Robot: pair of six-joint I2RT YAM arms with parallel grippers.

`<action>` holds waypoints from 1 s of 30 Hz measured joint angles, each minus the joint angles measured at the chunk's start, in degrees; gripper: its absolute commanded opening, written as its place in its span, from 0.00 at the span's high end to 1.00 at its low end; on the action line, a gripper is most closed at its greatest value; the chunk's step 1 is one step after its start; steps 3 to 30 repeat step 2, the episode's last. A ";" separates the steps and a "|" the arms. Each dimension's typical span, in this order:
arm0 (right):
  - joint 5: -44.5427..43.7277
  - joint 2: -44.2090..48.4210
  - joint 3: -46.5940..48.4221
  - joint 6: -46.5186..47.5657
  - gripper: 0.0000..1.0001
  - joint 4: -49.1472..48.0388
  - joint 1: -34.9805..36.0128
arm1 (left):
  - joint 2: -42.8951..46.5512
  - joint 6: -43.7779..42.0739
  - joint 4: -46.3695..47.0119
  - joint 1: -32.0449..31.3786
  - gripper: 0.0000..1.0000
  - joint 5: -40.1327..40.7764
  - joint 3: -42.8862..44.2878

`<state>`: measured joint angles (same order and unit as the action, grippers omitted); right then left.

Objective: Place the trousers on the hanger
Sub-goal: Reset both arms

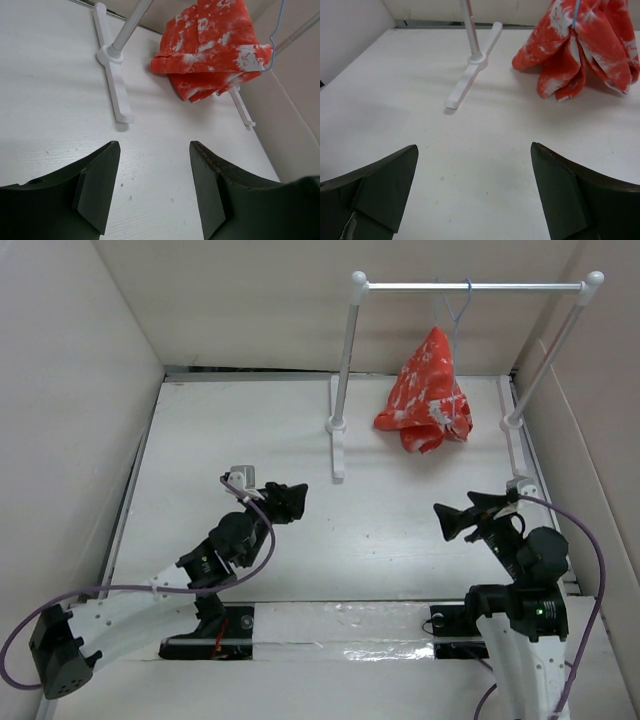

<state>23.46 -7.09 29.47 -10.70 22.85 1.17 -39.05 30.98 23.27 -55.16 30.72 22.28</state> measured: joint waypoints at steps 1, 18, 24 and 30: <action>-0.42 -0.04 0.00 0.02 0.00 0.37 0.00 | 0.35 0.22 -0.46 0.00 0.45 0.02 -0.13; -0.76 -0.13 0.02 0.02 0.00 0.76 0.00 | 0.52 0.46 -0.96 0.00 0.44 0.09 -0.17; -0.76 -0.13 0.02 0.02 0.00 0.76 0.00 | 0.52 0.46 -0.96 0.00 0.44 0.09 -0.17; -0.76 -0.13 0.02 0.02 0.00 0.76 0.00 | 0.52 0.46 -0.96 0.00 0.44 0.09 -0.17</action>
